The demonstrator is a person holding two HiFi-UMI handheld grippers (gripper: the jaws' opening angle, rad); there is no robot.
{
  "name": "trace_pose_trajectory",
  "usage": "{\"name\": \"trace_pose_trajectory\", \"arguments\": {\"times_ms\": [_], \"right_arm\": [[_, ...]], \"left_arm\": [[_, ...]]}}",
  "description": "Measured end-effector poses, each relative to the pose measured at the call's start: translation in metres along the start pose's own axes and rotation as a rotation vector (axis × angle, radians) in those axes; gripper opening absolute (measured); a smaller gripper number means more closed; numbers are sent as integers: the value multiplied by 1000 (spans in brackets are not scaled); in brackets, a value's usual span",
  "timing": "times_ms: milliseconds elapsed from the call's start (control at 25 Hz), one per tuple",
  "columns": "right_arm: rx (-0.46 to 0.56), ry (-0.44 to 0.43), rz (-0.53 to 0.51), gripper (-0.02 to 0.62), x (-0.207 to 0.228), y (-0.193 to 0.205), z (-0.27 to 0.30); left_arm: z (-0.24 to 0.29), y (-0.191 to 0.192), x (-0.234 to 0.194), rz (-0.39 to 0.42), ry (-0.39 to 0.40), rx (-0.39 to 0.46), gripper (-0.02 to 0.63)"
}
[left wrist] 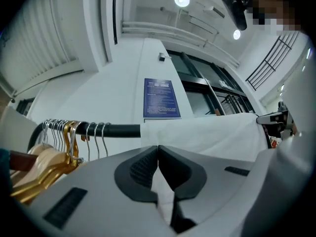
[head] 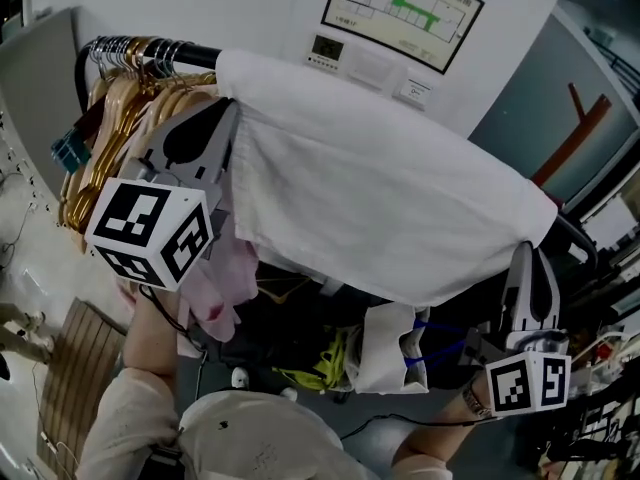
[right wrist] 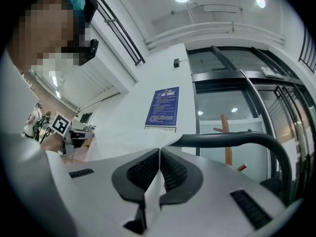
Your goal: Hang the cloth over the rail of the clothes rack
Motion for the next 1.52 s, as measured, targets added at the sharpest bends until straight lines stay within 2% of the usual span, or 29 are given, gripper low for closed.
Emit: {"name": "trace_pose_trajectory", "arguments": {"times_ms": [320,480,680,880,1000,1120,1200,1360,1520], "right_arm": [[47,10,40,21,-13,2,0],[54,13,29,21,-8,-2,-6],[74,50,57,21,3,-2,-14],[91,23,51,23,3,1,-10],[67,13,56,26,3,7,-6],[43,-3,48,109,-1,13,-3],[39,0,37,130,-3,14,-5],[84,36,27,135,2,15,-14],[143,89,82,135,16,23,-31]], "left_arm": [[4,-14,-12,-1,7,34,17],[0,-22,-6,10,-5,47,18],[4,-25,7,26,21,48,17],[0,-25,0,16,-22,77,19],[-8,-24,-6,48,-68,89,25],[-11,-20,-4,74,-64,68,84],[-13,-17,-5,71,-69,59,91],[-23,-10,-6,42,-86,53,91],[-37,-2,-2,48,-93,112,89]]}}
Point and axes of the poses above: the fingertips, and each gripper's own axes: z forward along the fingers, x to its right, y out of its underside, the point moved 2 cm from there along -z, backward along the fingers, and after that the axes turned 9 degrees about -y, right-handed, at the moved point
